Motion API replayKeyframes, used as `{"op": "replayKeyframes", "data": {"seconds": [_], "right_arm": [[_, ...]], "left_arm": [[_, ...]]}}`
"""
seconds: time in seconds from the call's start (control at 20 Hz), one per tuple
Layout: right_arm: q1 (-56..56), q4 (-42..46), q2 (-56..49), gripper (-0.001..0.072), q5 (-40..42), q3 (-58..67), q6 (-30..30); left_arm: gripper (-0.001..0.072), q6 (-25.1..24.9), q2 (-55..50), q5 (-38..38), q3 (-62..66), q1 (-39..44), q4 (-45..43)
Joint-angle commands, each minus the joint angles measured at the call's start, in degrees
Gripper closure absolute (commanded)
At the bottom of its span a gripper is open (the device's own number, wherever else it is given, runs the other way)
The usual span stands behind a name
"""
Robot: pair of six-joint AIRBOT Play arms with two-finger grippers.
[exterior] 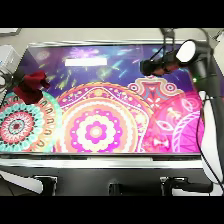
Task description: Fold the clothes and pants, and hang the long-sleeved shirts on hangers.
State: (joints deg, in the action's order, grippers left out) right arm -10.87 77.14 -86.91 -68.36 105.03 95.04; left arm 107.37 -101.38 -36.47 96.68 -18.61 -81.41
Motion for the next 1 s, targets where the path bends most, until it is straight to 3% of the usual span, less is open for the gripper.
{"op": "replayKeyframes", "data": {"seconds": [0.0, 0.25, 0.45, 0.6, 0.8, 0.95], "right_arm": [[0.0, 9.6, 6.0, 0.0387, 2.4, 0.1, 11.9], [0.0, 21.2, 16.7, 0.0387, -9.7, 0.1, 12.8], [0.0, 25.7, 24.1, 0.0389, -20.3, 0.1, 7.9], [0.0, 26.2, 28.7, 0.0389, -24.0, 0.1, 5.3], [0.0, 26.2, 32.2, 0.0392, -25.8, 0.1, 5.0], [0.0, 25.7, 32.5, 0.0399, -28.5, 0.1, 3.5]], "left_arm": [[0.0687, -5.0, 8.3, -11.5, 1.0, 7.7, 0.5], [0.0687, -3.4, 13.8, -17.8, 1.0, 28.0, 3.5], [0.0687, 5.2, 11.3, -21.0, 1.0, 44.9, 3.4], [0.0687, 11.1, 6.7, -21.0, 1.0, 56.2, 3.4], [0.0687, 17.5, -0.9, -20.9, 0.9, 65.6, 3.4], [0.0685, 20.8, -4.2, -21.6, 1.0, 68.2, 3.5]]}}
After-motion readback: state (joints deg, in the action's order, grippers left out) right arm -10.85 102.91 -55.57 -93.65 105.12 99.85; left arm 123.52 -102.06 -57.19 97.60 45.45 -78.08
